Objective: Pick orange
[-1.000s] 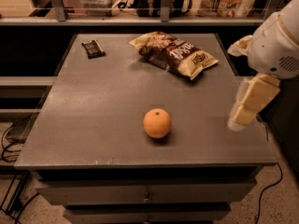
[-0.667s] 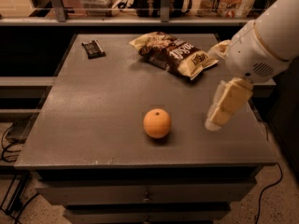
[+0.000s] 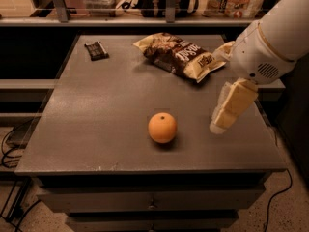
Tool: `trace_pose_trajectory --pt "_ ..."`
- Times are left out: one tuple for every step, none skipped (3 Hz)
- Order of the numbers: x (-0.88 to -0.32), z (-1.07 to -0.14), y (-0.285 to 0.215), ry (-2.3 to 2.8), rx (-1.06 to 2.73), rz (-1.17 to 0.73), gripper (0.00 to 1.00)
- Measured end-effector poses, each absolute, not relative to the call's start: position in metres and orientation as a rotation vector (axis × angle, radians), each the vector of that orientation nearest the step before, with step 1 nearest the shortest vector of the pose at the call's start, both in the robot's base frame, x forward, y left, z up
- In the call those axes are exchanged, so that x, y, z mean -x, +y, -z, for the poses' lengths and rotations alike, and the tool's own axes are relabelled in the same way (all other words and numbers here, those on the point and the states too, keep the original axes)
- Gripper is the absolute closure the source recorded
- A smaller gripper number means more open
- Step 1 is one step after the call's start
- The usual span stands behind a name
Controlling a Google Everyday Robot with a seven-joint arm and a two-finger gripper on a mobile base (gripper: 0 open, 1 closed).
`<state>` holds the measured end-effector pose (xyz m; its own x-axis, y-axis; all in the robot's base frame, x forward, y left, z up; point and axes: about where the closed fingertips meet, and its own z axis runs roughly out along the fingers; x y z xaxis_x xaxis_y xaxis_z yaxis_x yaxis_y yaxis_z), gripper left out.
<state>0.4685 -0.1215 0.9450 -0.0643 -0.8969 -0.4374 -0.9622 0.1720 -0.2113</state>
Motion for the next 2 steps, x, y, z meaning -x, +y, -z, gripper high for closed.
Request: trace_pose_trajectory --pt "-0.470 -0.927 -0.097 1.943 1.790 -0.295 0.00" --pt "-0.465 -0.907 -0.063 1.880 1.836 -0.438 0.00"
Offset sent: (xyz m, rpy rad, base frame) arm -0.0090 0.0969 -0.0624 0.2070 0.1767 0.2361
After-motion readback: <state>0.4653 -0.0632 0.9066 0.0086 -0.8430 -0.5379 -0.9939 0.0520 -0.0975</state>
